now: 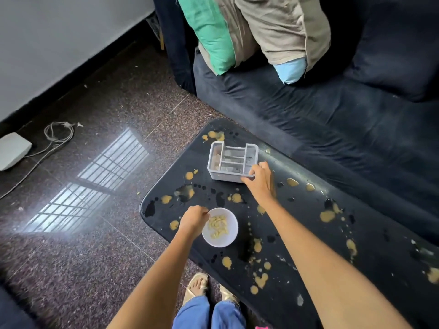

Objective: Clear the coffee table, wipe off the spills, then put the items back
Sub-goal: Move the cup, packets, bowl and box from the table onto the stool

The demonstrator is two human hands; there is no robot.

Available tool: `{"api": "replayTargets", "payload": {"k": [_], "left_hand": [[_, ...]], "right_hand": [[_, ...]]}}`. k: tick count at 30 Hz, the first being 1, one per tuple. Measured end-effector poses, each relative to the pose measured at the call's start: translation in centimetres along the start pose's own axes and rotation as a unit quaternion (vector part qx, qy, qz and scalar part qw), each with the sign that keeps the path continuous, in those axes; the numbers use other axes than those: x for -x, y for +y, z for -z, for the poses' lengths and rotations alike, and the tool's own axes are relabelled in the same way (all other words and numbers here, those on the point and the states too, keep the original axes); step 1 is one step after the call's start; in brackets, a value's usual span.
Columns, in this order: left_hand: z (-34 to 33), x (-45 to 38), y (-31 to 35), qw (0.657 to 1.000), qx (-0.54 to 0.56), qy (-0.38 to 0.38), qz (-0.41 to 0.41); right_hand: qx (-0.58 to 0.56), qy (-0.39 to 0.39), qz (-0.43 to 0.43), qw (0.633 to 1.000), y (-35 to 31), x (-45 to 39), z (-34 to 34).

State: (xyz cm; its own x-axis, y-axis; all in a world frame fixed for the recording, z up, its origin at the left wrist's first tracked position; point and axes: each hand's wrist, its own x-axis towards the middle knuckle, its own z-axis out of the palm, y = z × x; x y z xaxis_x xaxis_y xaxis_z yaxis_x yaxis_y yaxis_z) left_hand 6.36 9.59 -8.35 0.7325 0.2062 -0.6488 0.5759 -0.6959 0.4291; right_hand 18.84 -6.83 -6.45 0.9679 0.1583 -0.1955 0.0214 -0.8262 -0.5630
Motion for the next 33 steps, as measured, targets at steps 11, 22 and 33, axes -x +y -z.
{"api": "replayTargets", "payload": {"k": [11,22,33], "left_hand": [[-0.2,-0.6,-1.1,0.998,0.007,-0.025,-0.057],[0.0,0.1,-0.8,0.995,0.050,-0.024,-0.084],[-5.8,6.1,9.2,0.982,-0.007,-0.065,-0.176]], "right_hand": [[-0.193,0.051,-0.258,0.945,-0.4,0.2,-3.5],[-0.134,0.219,-0.174,0.951,2.1,4.7,0.1],[-0.118,0.306,-0.302,0.895,14.2,19.0,10.9]]}}
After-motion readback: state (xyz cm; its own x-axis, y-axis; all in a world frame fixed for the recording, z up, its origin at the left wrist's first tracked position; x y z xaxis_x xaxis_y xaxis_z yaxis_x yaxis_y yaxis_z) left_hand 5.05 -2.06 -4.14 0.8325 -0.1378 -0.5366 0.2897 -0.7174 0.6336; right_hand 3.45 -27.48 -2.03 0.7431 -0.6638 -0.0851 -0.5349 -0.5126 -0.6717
